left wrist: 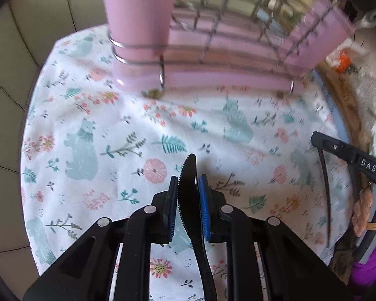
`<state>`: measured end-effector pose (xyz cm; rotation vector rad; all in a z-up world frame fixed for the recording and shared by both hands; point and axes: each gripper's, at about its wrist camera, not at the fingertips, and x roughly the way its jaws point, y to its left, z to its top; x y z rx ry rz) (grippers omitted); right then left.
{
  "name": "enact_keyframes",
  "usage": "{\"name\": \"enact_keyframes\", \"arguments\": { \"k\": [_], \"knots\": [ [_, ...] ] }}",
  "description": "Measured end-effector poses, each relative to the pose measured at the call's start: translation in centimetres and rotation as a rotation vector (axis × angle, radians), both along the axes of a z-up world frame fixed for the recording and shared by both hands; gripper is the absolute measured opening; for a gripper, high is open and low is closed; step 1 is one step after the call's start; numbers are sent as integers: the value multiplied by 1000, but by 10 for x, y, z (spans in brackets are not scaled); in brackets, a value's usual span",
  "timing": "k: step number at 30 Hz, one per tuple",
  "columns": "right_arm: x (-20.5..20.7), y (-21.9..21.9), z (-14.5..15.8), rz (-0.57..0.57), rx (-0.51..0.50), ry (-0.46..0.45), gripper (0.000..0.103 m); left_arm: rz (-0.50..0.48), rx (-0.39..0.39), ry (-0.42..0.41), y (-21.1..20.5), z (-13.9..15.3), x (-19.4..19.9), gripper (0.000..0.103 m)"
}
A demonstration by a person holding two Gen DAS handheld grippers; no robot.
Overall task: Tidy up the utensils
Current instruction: 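Lift the black plastic knife with left tool while right tool lifts the dark chopstick toward the cup, then lower the black knife into the pink cup with left tool while right tool drops its chopstick in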
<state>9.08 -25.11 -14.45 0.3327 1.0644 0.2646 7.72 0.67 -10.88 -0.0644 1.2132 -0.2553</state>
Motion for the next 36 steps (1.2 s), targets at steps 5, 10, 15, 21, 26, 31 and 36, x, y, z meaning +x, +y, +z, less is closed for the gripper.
{"name": "enact_keyframes", "arguments": {
  "k": [5, 10, 15, 21, 26, 31, 36],
  "knots": [
    [-13, -5, 36, -10, 40, -164, 6, 50, -73, -164, 20, 43, -11, 16],
    [-27, -5, 76, -31, 23, -332, 6, 113, -111, -418, 36, 97, -32, 16],
    [-39, -6, 114, -41, 15, -471, 6, 166, -107, -624, 37, 144, -49, 16],
    [-58, -14, 175, -76, 1, -675, 6, 224, -150, -788, 44, 188, -57, 16],
    [-66, -20, 220, -138, -24, -844, 6, 266, -193, -850, 46, 210, -50, 16],
    [-64, -21, 244, -190, -58, -962, 6, 304, -205, -912, 49, 225, -40, 16],
    [-57, -26, 257, -272, -95, -1090, 6, 333, -195, -954, 51, 232, -25, 16]
  ]
}}
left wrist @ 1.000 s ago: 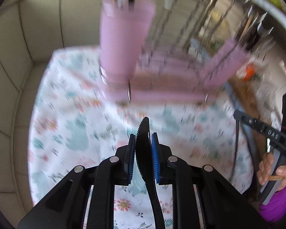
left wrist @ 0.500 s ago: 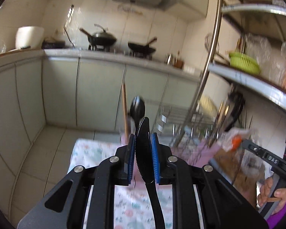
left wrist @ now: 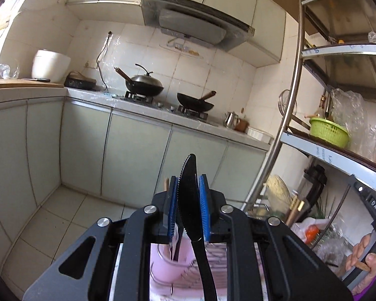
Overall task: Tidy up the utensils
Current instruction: 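Lower the black knife into the pink cup with left tool while right tool drops its chopstick in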
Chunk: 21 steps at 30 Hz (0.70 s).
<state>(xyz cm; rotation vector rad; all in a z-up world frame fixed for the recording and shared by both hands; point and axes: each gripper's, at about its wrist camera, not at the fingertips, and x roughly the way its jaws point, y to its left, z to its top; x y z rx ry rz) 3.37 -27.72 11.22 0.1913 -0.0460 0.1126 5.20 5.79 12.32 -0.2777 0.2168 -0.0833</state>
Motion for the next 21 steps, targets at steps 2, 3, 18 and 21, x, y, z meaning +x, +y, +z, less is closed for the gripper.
{"name": "enact_keyframes", "arguments": {
  "k": [2, 3, 18, 21],
  "knots": [
    [9, -4, 4, -8, 15, -30, 6, 16, -5, -10, 1, 0, 8, 16],
    [14, -5, 5, -9, 18, -33, 6, 20, -8, -13, 2, -2, 10, 16],
    [77, 6, -49, 31, 21, 112, 7, 150, 47, -111, 1, -26, 55, 16],
    [80, 6, -57, 38, 27, 131, 7, 180, 71, -128, -2, -36, 61, 16]
  ]
}}
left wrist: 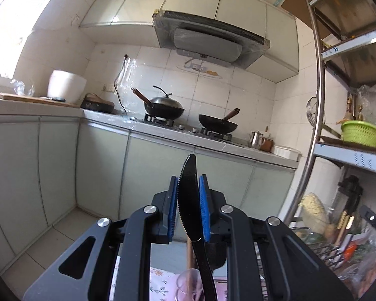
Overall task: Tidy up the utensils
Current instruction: 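Lower the black knife into the pink cup with left tool while right tool drops its chopstick in, then open both tools and withdraw them from the pink caddy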
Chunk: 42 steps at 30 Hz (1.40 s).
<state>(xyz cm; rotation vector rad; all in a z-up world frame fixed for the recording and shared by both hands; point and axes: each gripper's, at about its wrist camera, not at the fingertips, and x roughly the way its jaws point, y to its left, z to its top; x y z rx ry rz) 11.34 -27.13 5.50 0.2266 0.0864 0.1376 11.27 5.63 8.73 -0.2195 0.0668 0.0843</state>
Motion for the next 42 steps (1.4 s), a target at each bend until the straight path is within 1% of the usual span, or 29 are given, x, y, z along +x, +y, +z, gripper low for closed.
{"name": "enact_keyframes", "arguments": {
  "k": [4, 6, 13, 20, 26, 27, 30, 31, 32, 33, 34, 35, 38, 42],
  "knots": [
    [3, 3, -10, 9, 1, 21, 6, 44, 36, -42, -5, -16, 0, 16],
    [3, 4, -14, 12, 0, 30, 6, 48, 52, -56, -7, -23, -2, 16],
    [2, 6, -30, 31, 1, 83, 6, 1, 71, -18, -12, -40, -6, 16],
    [2, 6, -47, 48, 10, 155, 7, -67, 82, 70, -17, -62, -14, 16],
    [7, 8, -60, 66, 2, 241, 8, -112, 48, 168, -18, -73, -15, 16],
    [8, 9, -62, 74, -3, 258, 9, -127, 33, 197, -18, -75, -14, 17],
    [13, 12, -66, 89, -13, 312, 14, -137, 18, 254, -17, -79, -13, 17],
    [15, 13, -67, 99, -12, 338, 19, -137, 17, 271, -17, -79, -12, 18],
    [15, 12, -68, 104, -7, 355, 25, -139, 16, 290, -17, -79, -11, 23],
    [15, 11, -67, 107, 1, 363, 28, -146, 14, 306, -17, -78, -11, 27],
    [14, 9, -66, 111, 12, 364, 31, -154, 16, 316, -17, -75, -13, 32],
    [10, 6, -62, 115, 26, 351, 32, -156, 22, 316, -17, -72, -15, 34],
    [-3, 2, -46, 108, 27, 301, 35, -156, 37, 297, -19, -61, -26, 36],
    [-24, -2, -24, 98, 15, 238, 35, -174, 25, 281, -20, -47, -40, 36]
  ]
}}
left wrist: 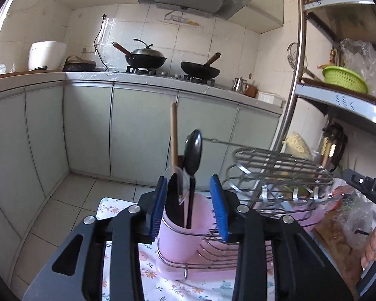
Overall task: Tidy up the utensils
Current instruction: 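Open both tools and withdraw them from the pink caddy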
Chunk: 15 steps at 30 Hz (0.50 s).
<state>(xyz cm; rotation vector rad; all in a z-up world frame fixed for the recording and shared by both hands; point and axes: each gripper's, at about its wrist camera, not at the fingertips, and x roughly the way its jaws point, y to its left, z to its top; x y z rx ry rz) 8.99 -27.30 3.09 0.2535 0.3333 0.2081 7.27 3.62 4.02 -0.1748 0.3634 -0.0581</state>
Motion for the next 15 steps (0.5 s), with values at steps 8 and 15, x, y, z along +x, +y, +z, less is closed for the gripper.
{"name": "enact_keyframes", "arguments": {
  "k": [8, 15],
  "knots": [
    [-52, 19, 10, 7, -62, -91, 50, -42, -19, 11, -11, 15, -30, 36],
    [-66, 50, -23, 29, -135, -1, 50, -55, -17, 57, -27, 7, -47, 36]
  ]
}}
